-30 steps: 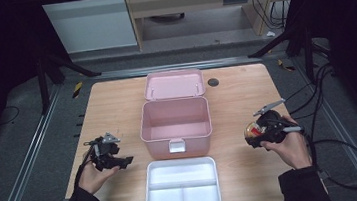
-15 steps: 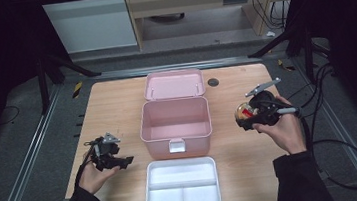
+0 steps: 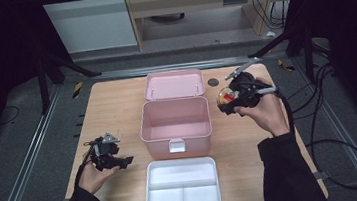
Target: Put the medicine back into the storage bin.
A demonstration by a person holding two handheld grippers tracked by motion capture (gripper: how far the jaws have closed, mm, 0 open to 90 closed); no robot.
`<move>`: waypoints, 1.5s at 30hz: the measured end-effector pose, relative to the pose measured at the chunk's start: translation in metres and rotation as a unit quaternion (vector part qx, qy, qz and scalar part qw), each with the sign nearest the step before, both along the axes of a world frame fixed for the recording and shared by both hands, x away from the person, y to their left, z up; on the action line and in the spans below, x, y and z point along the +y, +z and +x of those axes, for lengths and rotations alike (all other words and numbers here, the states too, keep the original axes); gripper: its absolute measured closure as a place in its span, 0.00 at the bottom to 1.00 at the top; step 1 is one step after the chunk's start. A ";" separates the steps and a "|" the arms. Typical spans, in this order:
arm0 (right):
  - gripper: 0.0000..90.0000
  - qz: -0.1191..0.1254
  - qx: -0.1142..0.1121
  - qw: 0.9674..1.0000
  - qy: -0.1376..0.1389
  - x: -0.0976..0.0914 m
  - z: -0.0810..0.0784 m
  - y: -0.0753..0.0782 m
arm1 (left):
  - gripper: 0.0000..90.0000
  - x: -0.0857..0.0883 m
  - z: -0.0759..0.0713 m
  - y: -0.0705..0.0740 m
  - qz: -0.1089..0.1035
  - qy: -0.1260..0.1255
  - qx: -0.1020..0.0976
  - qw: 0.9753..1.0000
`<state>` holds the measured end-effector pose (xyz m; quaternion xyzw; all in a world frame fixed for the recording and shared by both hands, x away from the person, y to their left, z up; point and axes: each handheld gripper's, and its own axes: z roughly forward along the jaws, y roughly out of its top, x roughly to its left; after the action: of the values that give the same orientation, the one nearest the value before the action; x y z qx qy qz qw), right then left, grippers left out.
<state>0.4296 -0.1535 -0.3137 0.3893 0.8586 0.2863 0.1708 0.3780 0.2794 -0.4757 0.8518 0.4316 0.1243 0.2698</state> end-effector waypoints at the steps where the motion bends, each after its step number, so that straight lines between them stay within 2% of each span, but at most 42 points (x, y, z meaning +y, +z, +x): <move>1: 0.23 0.000 0.000 1.000 0.004 0.004 0.002 0.001 | 0.32 0.000 0.000 0.000 0.000 0.000 0.000 1.000; 8: 0.23 -0.002 0.001 1.000 0.027 0.030 0.016 0.006 | 0.32 0.000 0.000 0.000 -0.001 0.000 0.000 1.000; 9: 0.23 -0.001 0.004 0.999 0.032 0.038 0.020 0.007 | 0.32 0.000 0.000 0.000 0.000 -0.001 0.001 1.000; 27: 0.23 -0.004 0.023 0.996 0.085 0.101 0.046 0.001 | 0.32 -0.001 0.000 -0.001 0.001 -0.003 0.002 1.000; 31: 0.23 -0.003 0.026 0.995 0.095 0.118 0.051 -0.003 | 0.32 -0.001 0.000 -0.001 0.000 -0.004 0.002 1.000; 37: 0.23 -0.008 0.033 0.994 0.104 0.131 0.057 -0.010 | 0.32 -0.001 0.000 -0.001 0.001 -0.004 0.003 1.000; 39: 0.23 -0.012 0.043 0.993 0.108 0.140 0.060 -0.016 | 0.32 -0.001 0.000 -0.001 0.001 -0.004 0.003 1.000; 45: 0.23 -0.020 0.050 0.992 0.118 0.154 0.063 -0.028 | 0.32 -0.001 0.000 -0.001 0.001 -0.005 0.003 1.000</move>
<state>0.4925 0.0009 -0.3413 0.2958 0.9117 0.2669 0.1004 0.3779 0.2783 -0.4769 0.8546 0.4278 0.1204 0.2684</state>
